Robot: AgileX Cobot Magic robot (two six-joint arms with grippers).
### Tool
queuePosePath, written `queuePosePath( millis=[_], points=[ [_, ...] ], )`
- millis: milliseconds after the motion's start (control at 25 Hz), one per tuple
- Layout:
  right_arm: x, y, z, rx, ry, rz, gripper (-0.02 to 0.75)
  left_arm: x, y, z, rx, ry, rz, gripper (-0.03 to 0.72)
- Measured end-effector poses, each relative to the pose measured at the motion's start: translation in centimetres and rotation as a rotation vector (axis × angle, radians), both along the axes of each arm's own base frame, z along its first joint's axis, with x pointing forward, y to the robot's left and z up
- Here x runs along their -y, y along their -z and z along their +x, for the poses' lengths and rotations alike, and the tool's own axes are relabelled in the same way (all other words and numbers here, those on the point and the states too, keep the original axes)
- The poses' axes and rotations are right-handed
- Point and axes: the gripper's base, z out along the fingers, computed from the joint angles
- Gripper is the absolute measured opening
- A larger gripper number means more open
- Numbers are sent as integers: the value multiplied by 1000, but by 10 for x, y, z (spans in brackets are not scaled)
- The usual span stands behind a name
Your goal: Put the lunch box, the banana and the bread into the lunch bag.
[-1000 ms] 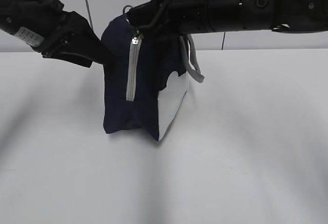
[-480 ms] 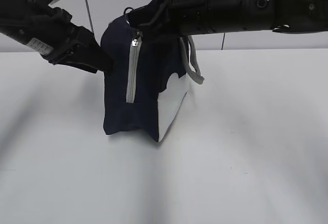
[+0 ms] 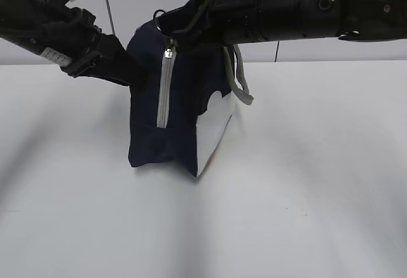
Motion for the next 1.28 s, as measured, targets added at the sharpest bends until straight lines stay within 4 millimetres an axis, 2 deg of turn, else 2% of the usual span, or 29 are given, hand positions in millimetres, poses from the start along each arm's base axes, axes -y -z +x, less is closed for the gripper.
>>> queuePosePath(
  millis=[200,480,680,1280],
  points=[
    [0,0,0,0,-1,1,-16,1,-1,1,43,26,-1,303],
    [0,0,-1,-1,-8,2,-16,3,7,6,23,25,-25,195],
    [0,0,-1,1,-10,-3,-16,4,7,4,10,36,-34,16],
    [-2,-3,-1,2,-19,14,-16,6,7,-1,-38,71,-49,4]
  ],
)
